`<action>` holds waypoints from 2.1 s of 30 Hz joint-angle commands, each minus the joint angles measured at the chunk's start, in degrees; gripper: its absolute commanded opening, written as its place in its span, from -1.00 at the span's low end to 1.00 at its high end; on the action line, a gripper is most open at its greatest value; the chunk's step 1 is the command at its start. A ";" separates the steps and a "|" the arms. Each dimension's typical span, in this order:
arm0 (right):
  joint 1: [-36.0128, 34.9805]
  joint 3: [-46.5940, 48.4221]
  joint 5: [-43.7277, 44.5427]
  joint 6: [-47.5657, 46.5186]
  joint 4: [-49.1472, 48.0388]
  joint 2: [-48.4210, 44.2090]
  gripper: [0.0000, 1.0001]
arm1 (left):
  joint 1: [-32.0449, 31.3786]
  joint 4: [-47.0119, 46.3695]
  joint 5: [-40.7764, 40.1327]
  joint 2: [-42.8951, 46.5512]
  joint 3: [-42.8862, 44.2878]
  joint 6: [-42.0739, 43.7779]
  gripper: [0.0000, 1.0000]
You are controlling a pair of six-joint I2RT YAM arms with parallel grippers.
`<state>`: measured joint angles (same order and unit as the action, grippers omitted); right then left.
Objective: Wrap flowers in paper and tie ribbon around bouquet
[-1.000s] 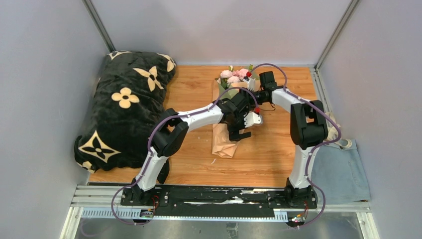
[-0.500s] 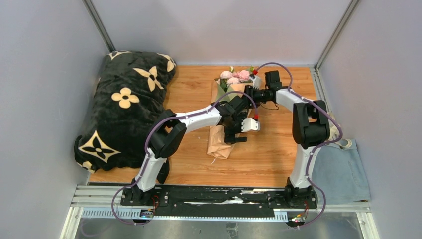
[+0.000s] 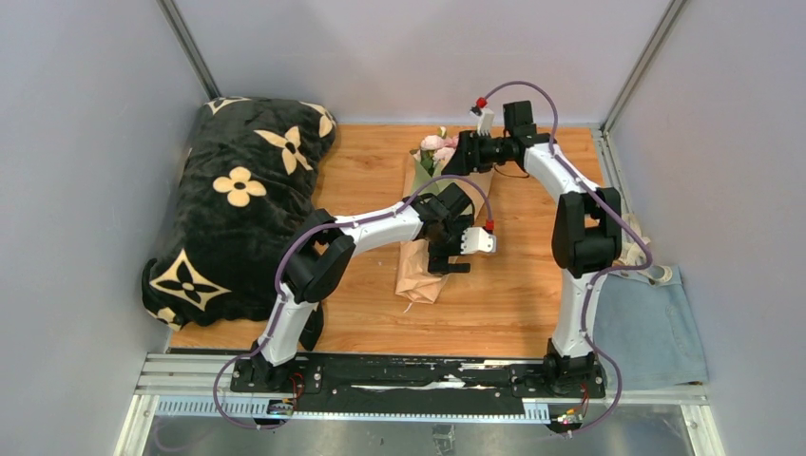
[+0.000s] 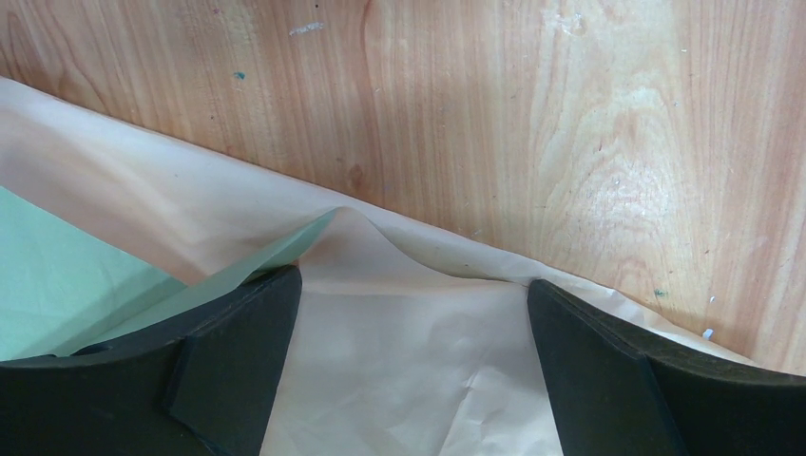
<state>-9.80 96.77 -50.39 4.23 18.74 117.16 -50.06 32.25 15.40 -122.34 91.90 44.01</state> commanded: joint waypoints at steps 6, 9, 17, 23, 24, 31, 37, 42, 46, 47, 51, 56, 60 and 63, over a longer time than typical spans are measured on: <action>-7.42 5.67 -2.93 -13.64 11.28 5.81 0.58 | -0.34 -0.36 -1.24 -1.01 -0.66 1.75 1.00; -8.65 6.22 -1.71 -15.38 11.56 6.64 0.59 | -0.42 -0.32 -1.16 -1.01 -0.80 1.80 1.00; -10.33 8.61 1.35 -16.62 12.45 9.99 0.51 | -0.53 -0.27 -0.89 -0.97 -0.56 1.72 1.00; -10.29 8.99 4.25 -15.93 12.29 10.28 -0.36 | -0.56 -0.30 -0.98 -0.64 -0.67 1.87 1.00; -10.13 8.97 5.05 -15.54 12.24 10.32 -0.55 | -0.56 -0.26 -0.98 -0.55 -0.56 1.87 1.00; -7.91 6.35 5.87 -12.24 9.04 9.63 -1.00 | -0.56 -0.14 -1.25 -0.22 0.03 1.85 1.00; -5.65 4.87 3.52 -9.80 6.55 10.75 -1.00 | -0.65 8.78 3.34 2.26 7.69 -2.52 1.00; -4.69 3.19 2.42 -9.68 5.41 10.82 -1.00 | -0.56 23.08 9.36 5.85 19.92 -6.96 1.00; -4.01 1.21 0.90 -8.40 2.86 10.26 -1.00 | 1.98 25.63 12.18 11.86 19.59 -10.03 1.00; -4.00 0.71 0.33 -7.85 2.20 10.13 -1.00 | 3.86 25.59 14.26 12.73 19.43 -11.59 1.00; -4.00 -0.81 -1.09 -6.61 -0.22 9.28 -1.00 | 15.64 19.87 18.34 12.22 16.61 -18.55 0.94; -3.99 -1.59 -1.96 -5.49 -1.80 8.51 -1.00 | 24.12 3.86 13.34 6.79 9.09 -20.24 0.45; -3.91 -1.99 -2.05 -5.31 -2.38 7.84 -1.00 | 24.05 -2.14 13.00 4.36 5.25 -15.41 0.66; -3.82 -1.96 -2.61 -4.99 -2.69 7.57 -1.00 | 24.05 -4.13 12.50 1.32 5.83 -14.93 0.80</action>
<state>-14.41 95.70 -51.51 -1.63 16.67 126.67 -24.27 34.50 27.81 -119.94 96.57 27.03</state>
